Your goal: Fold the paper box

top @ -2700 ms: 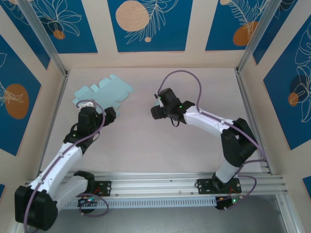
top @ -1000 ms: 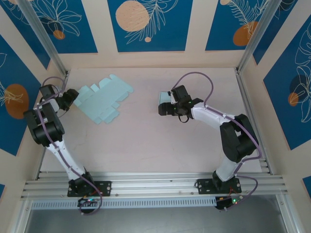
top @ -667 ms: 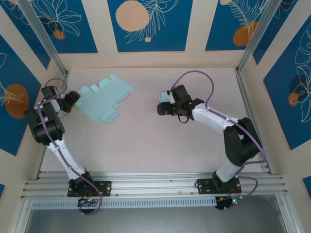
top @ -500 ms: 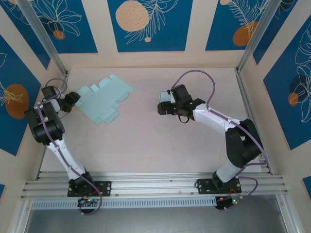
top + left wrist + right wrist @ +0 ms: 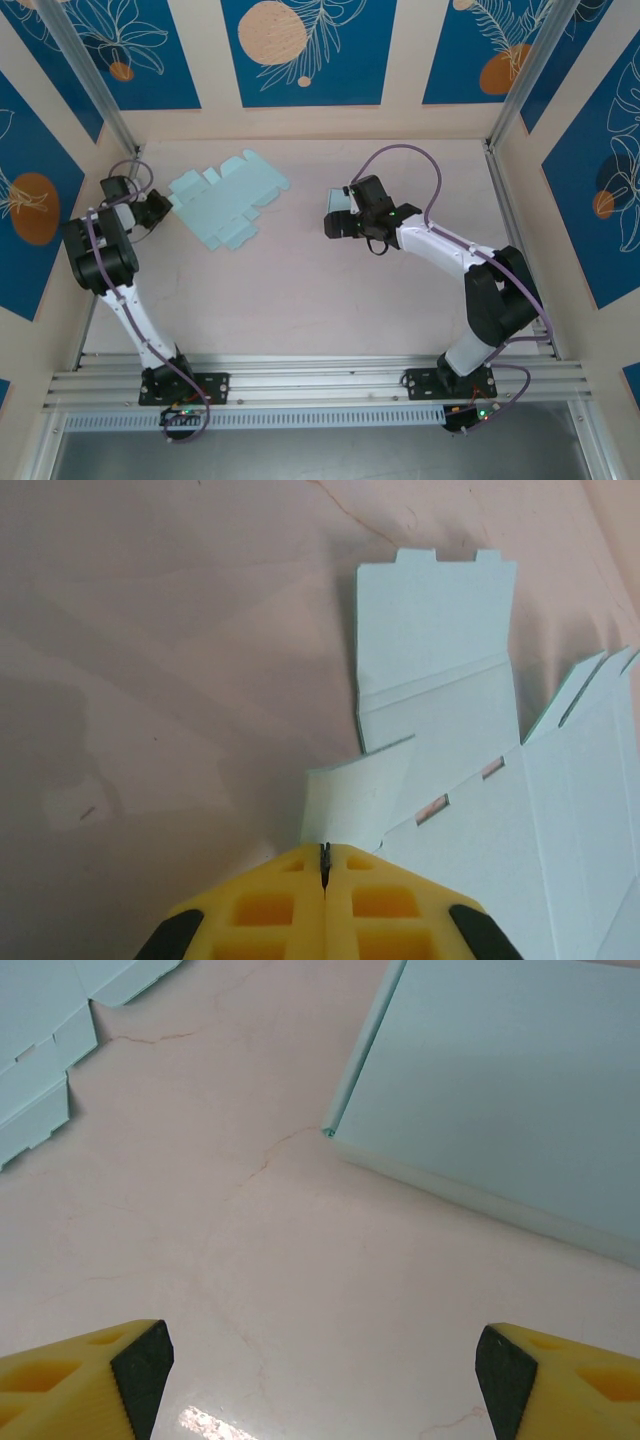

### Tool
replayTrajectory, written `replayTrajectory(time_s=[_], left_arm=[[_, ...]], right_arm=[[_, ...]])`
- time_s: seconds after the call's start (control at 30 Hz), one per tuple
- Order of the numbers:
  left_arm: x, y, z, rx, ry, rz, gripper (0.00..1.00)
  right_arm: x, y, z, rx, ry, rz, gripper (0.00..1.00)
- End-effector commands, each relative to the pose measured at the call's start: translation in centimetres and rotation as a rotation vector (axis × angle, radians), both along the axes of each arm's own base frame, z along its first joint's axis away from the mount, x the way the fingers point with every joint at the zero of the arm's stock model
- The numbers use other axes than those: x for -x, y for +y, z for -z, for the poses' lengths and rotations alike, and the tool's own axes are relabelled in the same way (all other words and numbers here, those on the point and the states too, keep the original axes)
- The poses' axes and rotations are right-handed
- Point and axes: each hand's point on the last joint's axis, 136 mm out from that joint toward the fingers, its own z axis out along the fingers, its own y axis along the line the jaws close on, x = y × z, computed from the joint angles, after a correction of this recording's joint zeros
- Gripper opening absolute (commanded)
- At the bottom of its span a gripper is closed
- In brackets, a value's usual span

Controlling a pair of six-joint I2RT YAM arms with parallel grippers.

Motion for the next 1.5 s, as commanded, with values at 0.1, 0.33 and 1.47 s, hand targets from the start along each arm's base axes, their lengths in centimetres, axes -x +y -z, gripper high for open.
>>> replayTrajectory(time_s=[0.1,0.33,1.47], left_arm=[[-1.4,-2.4,-8.2,-0.122,-0.283,0.136,0.00],[-1.1,-2.1,-9.3,-0.213,-0.236,0.123,0.17],[0.6,-6.3,1.0,0.219,-0.091,0.029,0.63]], right_arm=[[0.1,0.0,-0.8,0.008,-0.021,-0.011,0.81],[0.6,0.3,-1.7,-0.024,-0.033,-0.025,0.81],[1.9,-0.9,-4.3,-0.030,-0.112,-0.018,0.83]])
